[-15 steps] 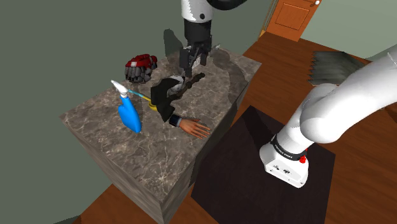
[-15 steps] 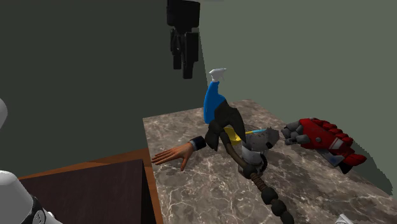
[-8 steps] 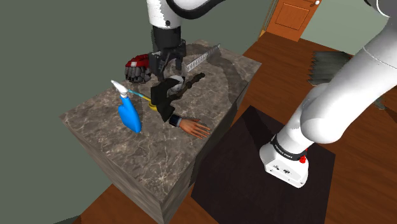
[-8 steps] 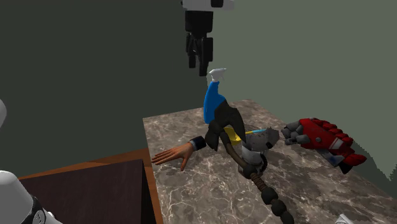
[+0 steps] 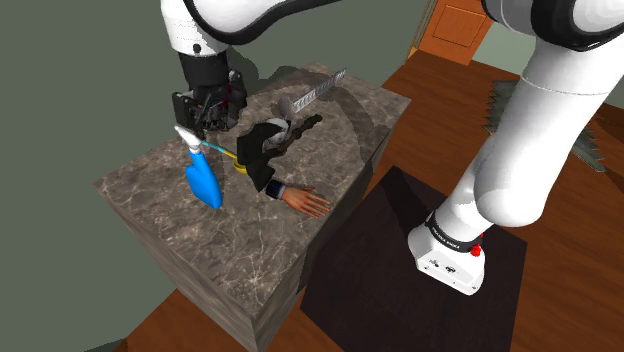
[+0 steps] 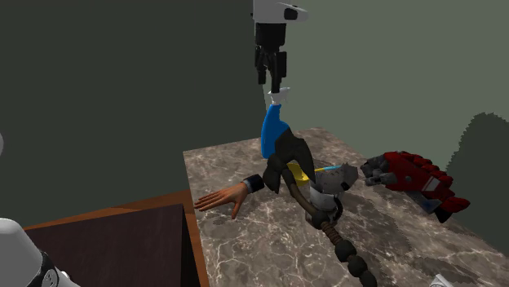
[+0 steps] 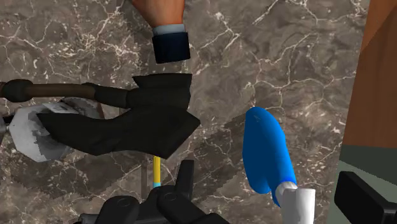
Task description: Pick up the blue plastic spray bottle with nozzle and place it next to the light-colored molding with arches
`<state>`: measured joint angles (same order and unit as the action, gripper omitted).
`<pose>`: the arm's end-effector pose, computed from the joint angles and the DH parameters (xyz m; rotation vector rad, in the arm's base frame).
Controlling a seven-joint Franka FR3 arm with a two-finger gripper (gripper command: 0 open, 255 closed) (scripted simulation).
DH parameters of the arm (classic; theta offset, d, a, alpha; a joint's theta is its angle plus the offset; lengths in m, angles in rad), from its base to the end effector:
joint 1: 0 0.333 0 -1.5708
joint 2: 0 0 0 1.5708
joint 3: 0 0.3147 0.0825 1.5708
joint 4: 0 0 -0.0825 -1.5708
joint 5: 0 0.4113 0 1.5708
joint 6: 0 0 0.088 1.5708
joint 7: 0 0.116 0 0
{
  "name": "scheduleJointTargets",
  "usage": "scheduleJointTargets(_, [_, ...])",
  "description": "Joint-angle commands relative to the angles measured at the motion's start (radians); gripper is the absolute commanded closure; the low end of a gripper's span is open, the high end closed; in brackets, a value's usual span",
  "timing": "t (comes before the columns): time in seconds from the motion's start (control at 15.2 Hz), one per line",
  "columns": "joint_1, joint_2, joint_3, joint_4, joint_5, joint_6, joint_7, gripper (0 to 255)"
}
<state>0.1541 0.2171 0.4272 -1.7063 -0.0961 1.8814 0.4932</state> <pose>0.5513 0.3332 0.4498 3.1242 0.1730 -0.0277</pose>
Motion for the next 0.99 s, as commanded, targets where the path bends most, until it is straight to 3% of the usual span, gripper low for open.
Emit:
scheduleJointTargets(0.0, [0.03,0.084,0.004,0.099,-0.036,-0.015,0.037,0])
scheduleJointTargets(0.2, [0.069,0.178,0.0,0.217,-0.075,-0.036,0.07,0])
scheduleJointTargets(0.66, [0.067,0.196,-0.006,0.14,-0.085,0.057,0.078,0])
scheduleJointTargets(0.92, [0.067,0.196,-0.006,0.14,-0.085,0.057,0.078,0])
